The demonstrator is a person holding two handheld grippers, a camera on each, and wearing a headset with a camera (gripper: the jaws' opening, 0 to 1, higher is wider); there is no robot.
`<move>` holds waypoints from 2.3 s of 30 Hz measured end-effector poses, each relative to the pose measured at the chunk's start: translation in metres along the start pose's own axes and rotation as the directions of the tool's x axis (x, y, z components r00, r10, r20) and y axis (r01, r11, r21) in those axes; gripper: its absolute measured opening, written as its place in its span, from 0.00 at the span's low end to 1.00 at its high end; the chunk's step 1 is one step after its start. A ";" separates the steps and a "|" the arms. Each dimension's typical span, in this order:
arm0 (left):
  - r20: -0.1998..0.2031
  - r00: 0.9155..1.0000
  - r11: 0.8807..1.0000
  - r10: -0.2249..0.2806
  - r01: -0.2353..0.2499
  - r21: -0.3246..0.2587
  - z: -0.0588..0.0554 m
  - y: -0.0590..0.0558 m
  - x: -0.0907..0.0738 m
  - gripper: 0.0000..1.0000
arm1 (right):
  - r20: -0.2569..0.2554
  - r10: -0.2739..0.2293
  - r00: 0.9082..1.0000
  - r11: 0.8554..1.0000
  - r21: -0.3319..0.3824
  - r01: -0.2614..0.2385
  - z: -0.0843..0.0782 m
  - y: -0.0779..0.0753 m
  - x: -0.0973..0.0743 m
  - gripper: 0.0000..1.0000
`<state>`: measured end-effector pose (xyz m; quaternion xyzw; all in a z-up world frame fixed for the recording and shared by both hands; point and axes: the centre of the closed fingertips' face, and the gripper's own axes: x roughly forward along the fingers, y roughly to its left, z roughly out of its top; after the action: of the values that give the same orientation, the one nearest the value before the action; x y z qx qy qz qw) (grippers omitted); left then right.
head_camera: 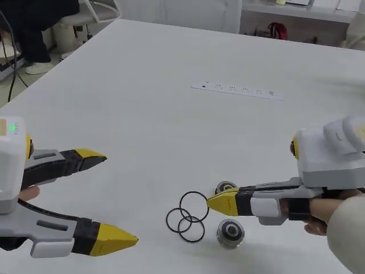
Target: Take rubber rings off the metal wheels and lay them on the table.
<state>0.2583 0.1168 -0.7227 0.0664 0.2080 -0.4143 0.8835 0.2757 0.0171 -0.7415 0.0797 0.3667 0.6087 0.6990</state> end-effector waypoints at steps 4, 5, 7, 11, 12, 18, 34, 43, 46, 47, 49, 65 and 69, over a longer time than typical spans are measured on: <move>0.010 1.000 1.000 0.005 -0.005 -0.011 0.000 0.001 -0.001 0.91 | -0.027 0.003 1.000 1.000 0.006 -0.002 -0.008 0.000 0.005 0.00; 0.011 1.000 1.000 0.005 -0.005 -0.013 -0.001 0.001 -0.001 0.91 | -0.030 0.004 1.000 1.000 0.007 -0.004 -0.009 0.000 0.005 0.00; 0.009 1.000 1.000 0.004 -0.004 -0.013 -0.001 0.000 0.000 0.91 | -0.039 0.007 0.999 1.000 0.008 -0.007 -0.011 0.000 0.007 0.00; 0.006 1.000 1.000 0.000 0.001 -0.019 -0.003 -0.001 0.000 0.91 | -0.060 0.011 0.998 1.000 0.011 -0.011 -0.018 0.000 0.012 0.00; 0.005 1.000 1.000 -0.001 0.001 -0.019 -0.003 -0.001 0.000 0.91 | -0.063 0.012 0.998 1.000 0.011 -0.011 -0.019 0.000 0.012 0.00; 0.006 1.000 1.000 -0.002 0.002 -0.023 -0.004 -0.001 0.001 0.91 | -0.093 0.017 0.995 1.000 0.024 -0.015 -0.029 -0.001 0.019 0.00; -0.005 1.000 0.999 -0.002 0.002 -0.049 -0.011 -0.002 0.003 0.90 | -0.144 -0.026 0.989 0.999 -0.023 0.023 -0.042 -0.016 0.024 0.00; -0.010 1.000 0.999 0.007 -0.007 -0.047 -0.011 0.000 0.001 0.90 | -0.123 -0.071 0.990 0.996 -0.058 0.064 -0.037 -0.028 0.017 0.04; -0.015 1.000 0.999 0.008 -0.009 -0.043 -0.011 0.000 0.001 0.90 | -0.110 -0.077 0.991 0.996 -0.057 0.071 -0.034 -0.031 0.014 0.05; -0.015 1.000 0.999 0.009 -0.010 -0.042 -0.010 0.000 0.001 0.90 | -0.104 -0.079 0.991 0.996 -0.055 0.074 -0.033 -0.031 0.013 0.05; -0.014 1.000 0.999 0.014 -0.014 -0.043 -0.009 0.001 0.000 0.90 | -0.097 -0.079 0.992 0.996 -0.054 0.074 -0.031 -0.032 0.011 0.04; -0.021 1.000 1.000 0.017 -0.017 -0.010 0.002 0.003 -0.002 0.89 | 0.010 -0.136 0.991 0.987 -0.088 0.136 -0.001 -0.041 -0.028 0.05; -0.022 1.000 1.000 0.019 -0.019 -0.002 0.005 0.003 -0.002 0.89 | 0.037 -0.156 0.987 0.984 -0.086 0.159 0.003 -0.044 -0.040 0.06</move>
<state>0.2609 0.1188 -0.7176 0.0720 0.2176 -0.4049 0.8852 0.3130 -0.0286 -0.7474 0.0285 0.3338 0.5659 0.7534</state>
